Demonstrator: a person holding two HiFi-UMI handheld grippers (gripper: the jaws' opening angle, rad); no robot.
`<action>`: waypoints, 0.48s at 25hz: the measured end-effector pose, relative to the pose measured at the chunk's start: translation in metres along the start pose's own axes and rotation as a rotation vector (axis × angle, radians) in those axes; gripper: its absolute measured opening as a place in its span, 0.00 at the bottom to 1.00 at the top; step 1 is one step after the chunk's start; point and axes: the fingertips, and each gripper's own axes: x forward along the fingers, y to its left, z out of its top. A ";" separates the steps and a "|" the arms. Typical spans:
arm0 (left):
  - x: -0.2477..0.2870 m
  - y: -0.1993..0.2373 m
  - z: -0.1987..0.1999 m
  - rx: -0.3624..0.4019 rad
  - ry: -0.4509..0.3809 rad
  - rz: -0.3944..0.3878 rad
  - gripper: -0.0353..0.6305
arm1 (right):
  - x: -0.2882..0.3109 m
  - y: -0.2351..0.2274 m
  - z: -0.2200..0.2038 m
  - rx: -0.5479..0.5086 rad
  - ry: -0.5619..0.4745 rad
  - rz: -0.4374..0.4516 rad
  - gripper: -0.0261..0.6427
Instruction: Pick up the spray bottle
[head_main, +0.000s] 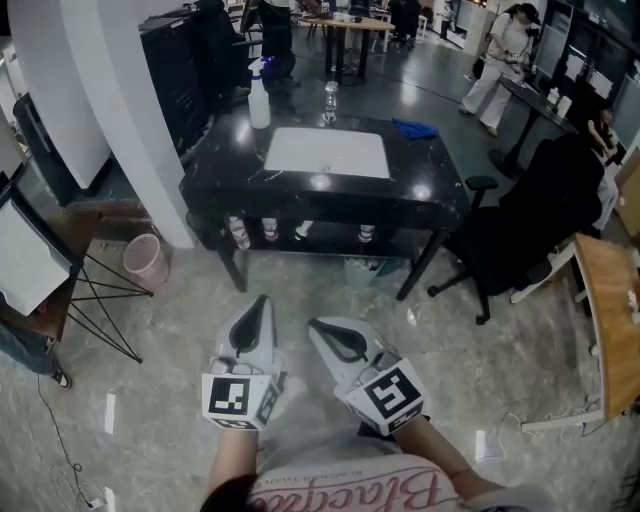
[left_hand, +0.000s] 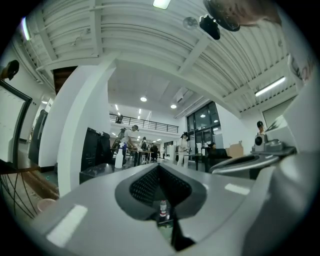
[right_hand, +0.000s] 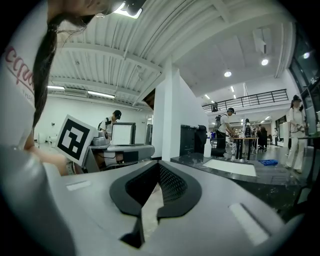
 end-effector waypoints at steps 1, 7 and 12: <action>0.009 0.007 0.003 -0.004 -0.008 0.006 0.05 | 0.008 -0.007 0.001 0.004 0.001 -0.001 0.04; 0.056 0.038 0.006 -0.006 -0.003 -0.017 0.05 | 0.054 -0.044 0.013 0.020 -0.004 -0.020 0.04; 0.088 0.057 0.007 -0.004 0.007 -0.051 0.05 | 0.087 -0.068 0.018 0.037 -0.004 -0.050 0.04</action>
